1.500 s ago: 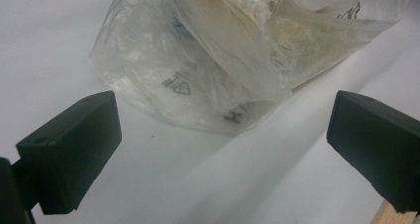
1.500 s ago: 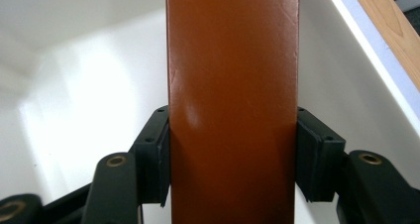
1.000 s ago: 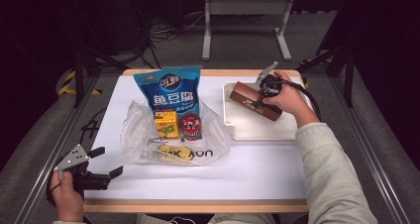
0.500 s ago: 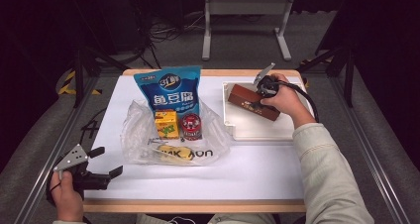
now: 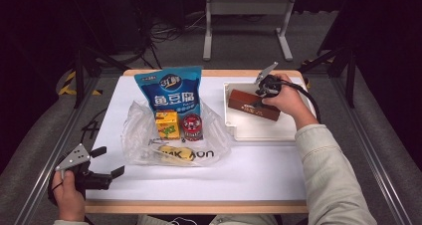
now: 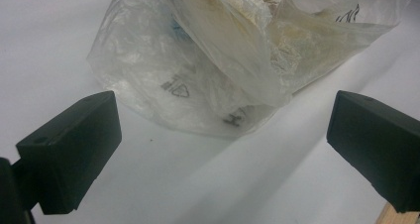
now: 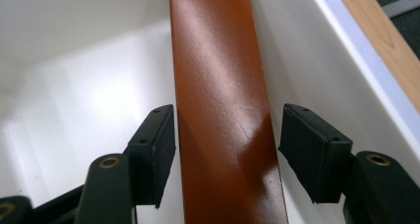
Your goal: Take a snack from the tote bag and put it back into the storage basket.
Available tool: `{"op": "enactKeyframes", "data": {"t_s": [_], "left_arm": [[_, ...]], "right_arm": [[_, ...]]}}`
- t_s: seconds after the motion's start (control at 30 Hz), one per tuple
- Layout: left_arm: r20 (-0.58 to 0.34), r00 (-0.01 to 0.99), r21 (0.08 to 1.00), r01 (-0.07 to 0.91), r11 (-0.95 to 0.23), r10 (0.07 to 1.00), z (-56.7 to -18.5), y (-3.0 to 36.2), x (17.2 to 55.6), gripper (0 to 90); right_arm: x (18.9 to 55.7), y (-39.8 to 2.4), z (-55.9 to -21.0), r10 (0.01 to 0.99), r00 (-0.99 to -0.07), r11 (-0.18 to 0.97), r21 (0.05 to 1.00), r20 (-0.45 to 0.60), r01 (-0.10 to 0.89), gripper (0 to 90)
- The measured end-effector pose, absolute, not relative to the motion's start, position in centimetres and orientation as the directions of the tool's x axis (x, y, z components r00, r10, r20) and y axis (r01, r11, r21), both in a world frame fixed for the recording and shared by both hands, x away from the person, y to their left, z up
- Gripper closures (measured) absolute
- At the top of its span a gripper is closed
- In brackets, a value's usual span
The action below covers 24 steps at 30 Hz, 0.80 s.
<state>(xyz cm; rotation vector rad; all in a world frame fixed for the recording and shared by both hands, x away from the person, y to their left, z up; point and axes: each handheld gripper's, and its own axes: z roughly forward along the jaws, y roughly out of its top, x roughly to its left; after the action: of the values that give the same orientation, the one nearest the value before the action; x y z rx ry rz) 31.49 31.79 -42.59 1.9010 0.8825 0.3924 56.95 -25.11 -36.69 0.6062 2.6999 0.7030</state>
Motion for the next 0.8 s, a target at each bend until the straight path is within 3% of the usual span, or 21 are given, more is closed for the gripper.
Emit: {"op": "enactKeyframes", "data": {"t_s": [0.2,0.47,0.67,0.8], "left_arm": [[-0.101,0.689,0.871,0.41,-0.271,0.718,-42.6,31.5,31.8,1.0],[-0.099,0.696,0.872,0.406,-0.275,0.711,-42.6,31.2,32.4,1.0],[-0.099,0.702,0.872,0.402,-0.278,0.706,-42.6,31.0,32.7,1.0],[-0.103,0.701,0.872,0.405,-0.275,0.705,-42.6,30.8,32.8,1.0]], "right_arm": [[56.2,-25.3,-35.5,0.474,-0.865,0.77,0.554,-0.164,0.317,40.2],[54.3,-25.4,-33.7,0.499,-0.855,0.729,0.601,-0.141,0.327,59.2],[52.5,-25.6,-32.7,0.549,-0.828,0.683,0.634,-0.117,0.363,78.4],[51.4,-25.9,-32.7,0.567,-0.813,0.678,0.635,-0.133,0.369,83.2]]}}
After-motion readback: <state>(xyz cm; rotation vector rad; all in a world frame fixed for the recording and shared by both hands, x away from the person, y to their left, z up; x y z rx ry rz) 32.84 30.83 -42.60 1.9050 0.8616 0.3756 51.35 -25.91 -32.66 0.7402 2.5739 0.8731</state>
